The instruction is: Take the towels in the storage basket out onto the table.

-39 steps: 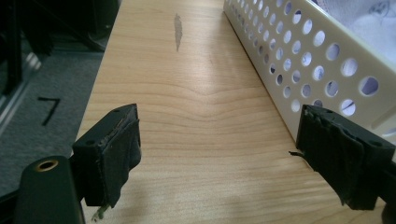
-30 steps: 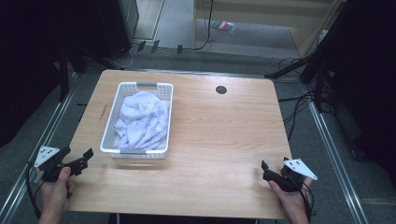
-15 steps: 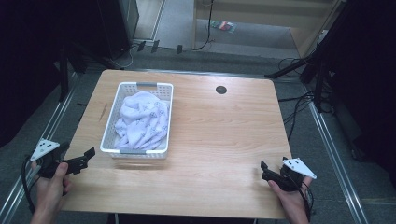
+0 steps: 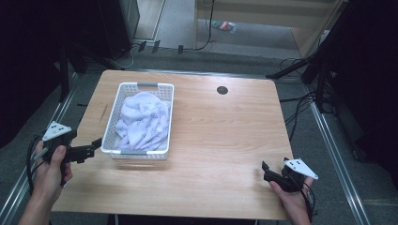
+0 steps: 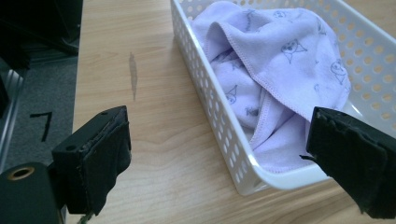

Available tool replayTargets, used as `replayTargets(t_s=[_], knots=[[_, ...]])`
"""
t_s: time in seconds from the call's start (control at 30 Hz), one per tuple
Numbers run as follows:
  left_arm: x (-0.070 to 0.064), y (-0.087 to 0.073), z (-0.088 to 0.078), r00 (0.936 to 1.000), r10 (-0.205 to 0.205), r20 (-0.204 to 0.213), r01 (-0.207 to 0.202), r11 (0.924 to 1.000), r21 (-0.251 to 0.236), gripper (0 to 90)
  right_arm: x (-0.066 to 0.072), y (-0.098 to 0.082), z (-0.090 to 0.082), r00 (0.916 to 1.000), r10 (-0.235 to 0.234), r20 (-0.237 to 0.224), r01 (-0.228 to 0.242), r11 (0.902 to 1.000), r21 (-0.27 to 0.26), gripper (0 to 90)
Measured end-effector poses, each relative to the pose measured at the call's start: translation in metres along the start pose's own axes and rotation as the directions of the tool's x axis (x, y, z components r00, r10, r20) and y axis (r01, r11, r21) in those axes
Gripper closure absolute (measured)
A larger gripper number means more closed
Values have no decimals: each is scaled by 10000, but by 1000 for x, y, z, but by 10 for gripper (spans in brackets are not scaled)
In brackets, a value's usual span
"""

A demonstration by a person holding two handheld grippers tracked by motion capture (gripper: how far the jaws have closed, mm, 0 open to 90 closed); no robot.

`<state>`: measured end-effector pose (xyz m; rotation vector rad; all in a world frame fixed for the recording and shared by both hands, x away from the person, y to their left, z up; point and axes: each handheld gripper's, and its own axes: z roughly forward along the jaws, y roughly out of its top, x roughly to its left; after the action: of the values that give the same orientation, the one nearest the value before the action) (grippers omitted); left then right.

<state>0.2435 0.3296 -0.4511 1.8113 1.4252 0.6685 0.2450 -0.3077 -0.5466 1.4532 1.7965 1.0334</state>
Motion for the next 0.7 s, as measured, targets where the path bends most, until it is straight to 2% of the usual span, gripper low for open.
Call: replayTargets(t_s=[0.07,0.1,0.17,0.23,0.27,0.37,0.6,0.67,0.7], knots=[[-4,7,3,9996,267,87,-269,9995,178,71,0,0,0,10000,0,2,0,10000,3,134],[-4,7,3,9996,267,87,-269,9995,178,71,0,0,0,10000,0,2,0,10000,3,134],[-9,17,9,9978,524,402,-537,9981,316,71,0,0,0,10000,-11,-5,11,10000,6,134],[-11,21,11,9972,606,445,-624,9973,398,76,0,0,0,10000,-17,-7,17,10000,2,133],[-14,27,17,9956,764,537,-795,9950,602,76,0,0,0,10000,-26,-17,26,10000,-3,133],[-18,35,26,9954,769,577,-823,9918,979,76,0,0,0,10000,-22,-35,22,10000,-3,134],[-26,51,42,9915,910,932,-1017,9878,1183,76,0,0,0,10000,-38,-74,38,10000,-14,134],[-30,56,50,9865,1065,1246,-1225,9841,1288,57,0,0,0,10000,-35,-83,35,10000,-10,134],[-31,57,53,9825,1099,1503,-1301,9826,1325,0,0,0,0,9999,-42,-93,42,10000,-7,134]])
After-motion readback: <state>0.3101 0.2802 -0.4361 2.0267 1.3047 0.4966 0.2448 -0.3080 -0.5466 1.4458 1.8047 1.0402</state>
